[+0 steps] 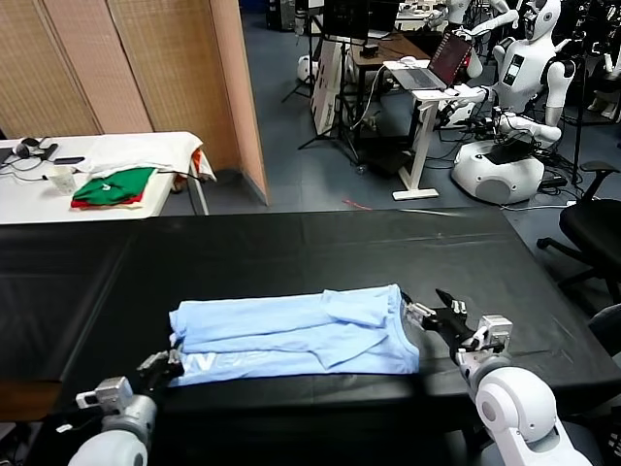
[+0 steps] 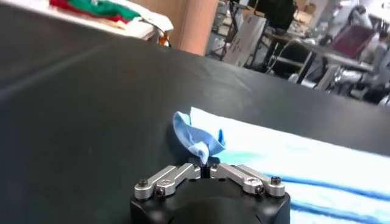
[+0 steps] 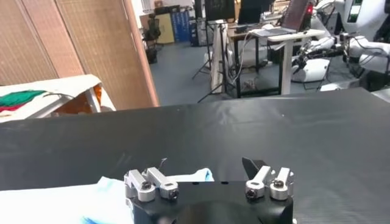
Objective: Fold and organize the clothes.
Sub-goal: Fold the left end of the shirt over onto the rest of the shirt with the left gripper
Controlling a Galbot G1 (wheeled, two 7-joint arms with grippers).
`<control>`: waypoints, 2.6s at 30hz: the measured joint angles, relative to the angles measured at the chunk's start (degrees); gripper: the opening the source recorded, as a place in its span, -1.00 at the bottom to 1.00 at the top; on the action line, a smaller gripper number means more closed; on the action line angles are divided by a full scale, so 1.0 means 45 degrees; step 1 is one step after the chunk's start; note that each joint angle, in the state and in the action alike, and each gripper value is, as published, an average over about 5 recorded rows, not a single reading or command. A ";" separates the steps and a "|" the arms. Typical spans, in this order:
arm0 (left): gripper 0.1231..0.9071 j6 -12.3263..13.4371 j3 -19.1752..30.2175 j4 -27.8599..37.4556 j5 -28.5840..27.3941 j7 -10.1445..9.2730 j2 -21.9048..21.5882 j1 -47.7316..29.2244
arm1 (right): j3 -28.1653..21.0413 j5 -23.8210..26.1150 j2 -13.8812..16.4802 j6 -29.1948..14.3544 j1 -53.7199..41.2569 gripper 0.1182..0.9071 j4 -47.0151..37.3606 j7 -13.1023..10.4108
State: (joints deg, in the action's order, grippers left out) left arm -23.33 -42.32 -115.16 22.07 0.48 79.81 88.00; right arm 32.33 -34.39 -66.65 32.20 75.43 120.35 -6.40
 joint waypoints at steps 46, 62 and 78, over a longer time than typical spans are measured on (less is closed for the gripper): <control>-0.85 -0.0304 0.4522 -0.1486 0.0459 -0.1143 0.0993 -0.1108 | 0.1701 0.1852 -0.1802 -0.0775 0.2779 1.00 0.0960 0.0338; -0.85 -0.0336 0.6007 -0.1147 0.0166 -0.1119 0.1878 -0.1328 | 0.1337 0.2039 -0.1692 -0.0766 0.2700 1.00 0.0873 0.0384; 0.69 0.0313 0.6322 -0.0098 -0.0326 -0.0769 0.2726 -0.1328 | -0.0178 0.2334 -0.0576 -0.0797 0.1873 1.00 0.0620 0.0728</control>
State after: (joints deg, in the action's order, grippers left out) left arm -21.92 -13.87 -115.60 20.60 -2.98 92.08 82.02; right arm 31.53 -23.88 -69.24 28.61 83.86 123.14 -3.12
